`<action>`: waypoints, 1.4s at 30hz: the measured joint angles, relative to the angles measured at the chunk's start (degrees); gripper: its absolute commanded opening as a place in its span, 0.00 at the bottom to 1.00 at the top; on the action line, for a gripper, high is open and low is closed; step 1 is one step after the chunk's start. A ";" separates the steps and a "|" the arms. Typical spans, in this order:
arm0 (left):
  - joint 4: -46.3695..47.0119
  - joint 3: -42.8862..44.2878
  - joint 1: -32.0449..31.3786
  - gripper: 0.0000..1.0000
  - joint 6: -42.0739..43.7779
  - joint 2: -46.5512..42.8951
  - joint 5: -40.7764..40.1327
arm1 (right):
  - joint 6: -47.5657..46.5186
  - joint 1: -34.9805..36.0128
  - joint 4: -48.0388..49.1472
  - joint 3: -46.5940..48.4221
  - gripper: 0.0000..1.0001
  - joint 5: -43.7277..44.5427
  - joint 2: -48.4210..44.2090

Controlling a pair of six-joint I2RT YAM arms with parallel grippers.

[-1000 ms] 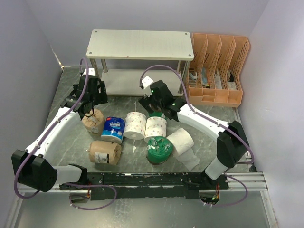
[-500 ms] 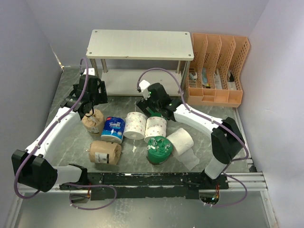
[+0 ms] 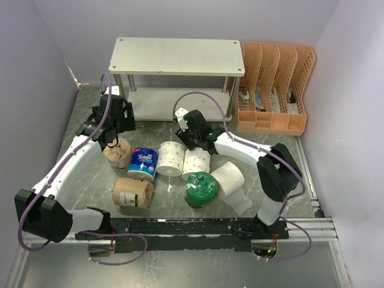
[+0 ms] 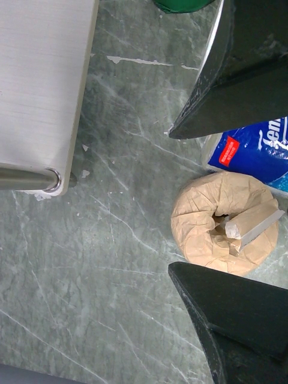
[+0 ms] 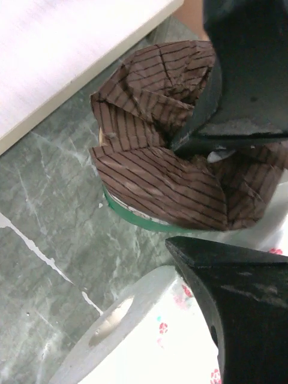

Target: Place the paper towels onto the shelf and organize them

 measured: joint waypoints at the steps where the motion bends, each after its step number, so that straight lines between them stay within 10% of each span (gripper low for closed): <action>1: 0.00 0.00 0.00 0.95 0.02 0.00 0.00 | 0.17 -0.02 -0.02 0.00 0.40 -0.04 0.33; 8: 0.00 0.00 0.04 0.95 0.04 0.00 0.02 | 1.84 0.13 -0.02 0.00 0.00 -0.55 1.27; 25: 0.00 0.00 0.11 0.94 0.07 0.15 0.24 | -1.20 2.78 -4.55 1.90 0.00 17.77 -3.56; 42: 0.00 0.00 0.17 0.94 0.07 0.70 0.85 | -5.86 -7.85 19.82 -0.63 0.00 16.37 -7.89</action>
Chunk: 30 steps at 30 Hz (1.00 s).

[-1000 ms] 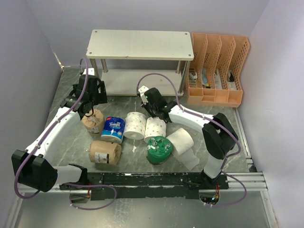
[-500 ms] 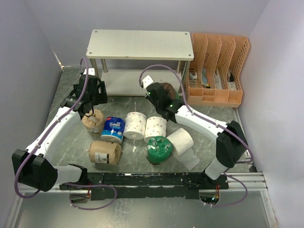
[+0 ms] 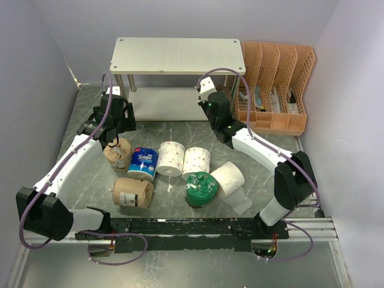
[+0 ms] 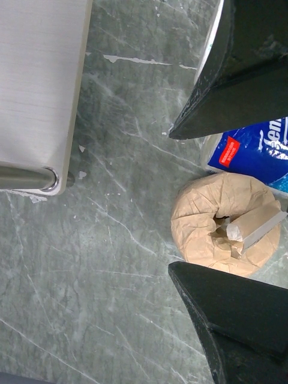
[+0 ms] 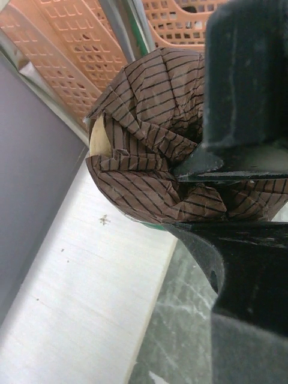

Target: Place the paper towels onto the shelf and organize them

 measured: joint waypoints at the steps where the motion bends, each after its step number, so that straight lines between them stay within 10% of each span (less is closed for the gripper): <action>1: 0.00 0.00 0.09 0.94 0.00 0.13 0.00 | 0.26 -0.48 1.11 -0.22 0.00 -0.81 0.17; 16: 0.00 0.02 1.33 0.94 0.00 0.46 0.17 | 1.73 -5.14 7.13 5.27 0.00 -7.72 12.72; 23: 0.00 0.02 1.49 0.94 0.00 0.46 0.28 | 1.57 -5.22 9.51 6.82 0.82 -7.32 13.90; 30: 0.00 0.02 1.68 0.94 0.00 1.05 0.94 | 1.62 -5.22 14.16 6.69 1.00 -4.74 13.35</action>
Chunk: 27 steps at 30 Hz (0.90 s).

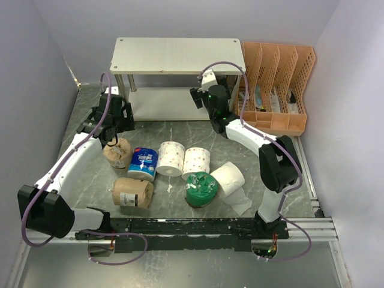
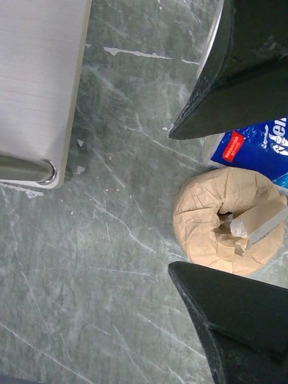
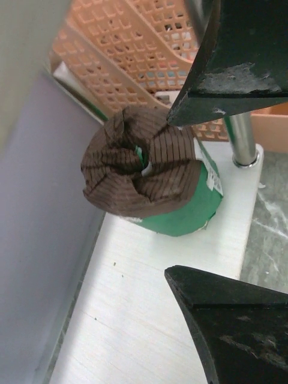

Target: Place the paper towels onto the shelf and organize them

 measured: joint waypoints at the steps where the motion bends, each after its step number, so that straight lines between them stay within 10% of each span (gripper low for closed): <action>1: 0.00 0.02 0.02 0.94 0.00 0.13 0.11 | 0.15 0.00 0.13 -0.42 1.00 0.46 -0.68; 14: 0.00 0.04 0.11 0.94 0.00 0.35 0.76 | 19.30 6.73 -9.88 -24.26 0.98 -15.08 -38.21; 27: 0.00 0.04 0.13 0.94 0.00 0.35 1.14 | 37.57 53.44 -61.79 -11.34 0.91 12.90 -25.00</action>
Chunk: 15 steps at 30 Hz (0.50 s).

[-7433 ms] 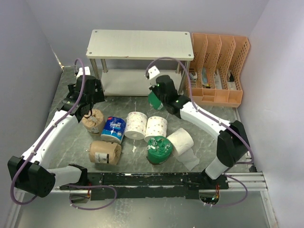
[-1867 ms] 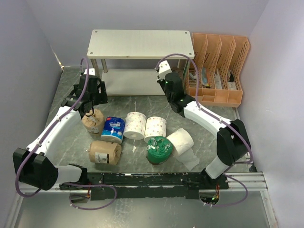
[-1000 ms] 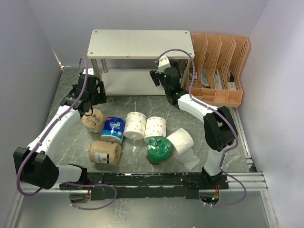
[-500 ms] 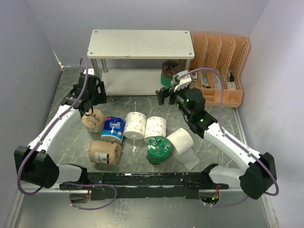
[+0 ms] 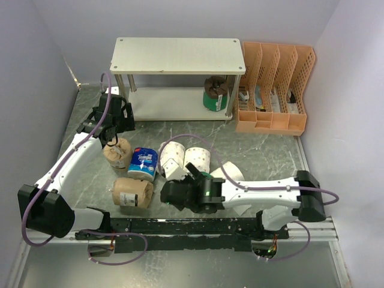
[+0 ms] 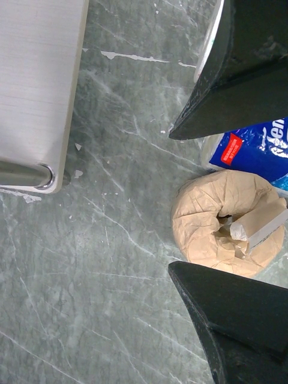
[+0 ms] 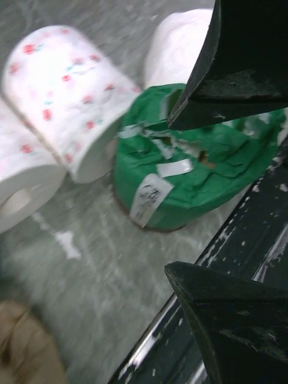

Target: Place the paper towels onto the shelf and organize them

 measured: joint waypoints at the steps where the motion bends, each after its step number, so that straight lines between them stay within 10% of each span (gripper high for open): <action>1: 0.00 0.00 0.00 0.94 0.00 0.00 0.00 | 3.30 1.44 -3.56 1.16 0.91 2.56 1.60; 9: 0.00 0.00 0.00 0.94 0.00 0.00 0.02 | 20.90 6.91 -19.71 0.83 0.88 12.98 9.49; 15: 0.00 0.00 0.00 0.94 0.00 0.00 0.02 | 22.40 6.93 -17.20 -2.23 0.65 15.04 9.25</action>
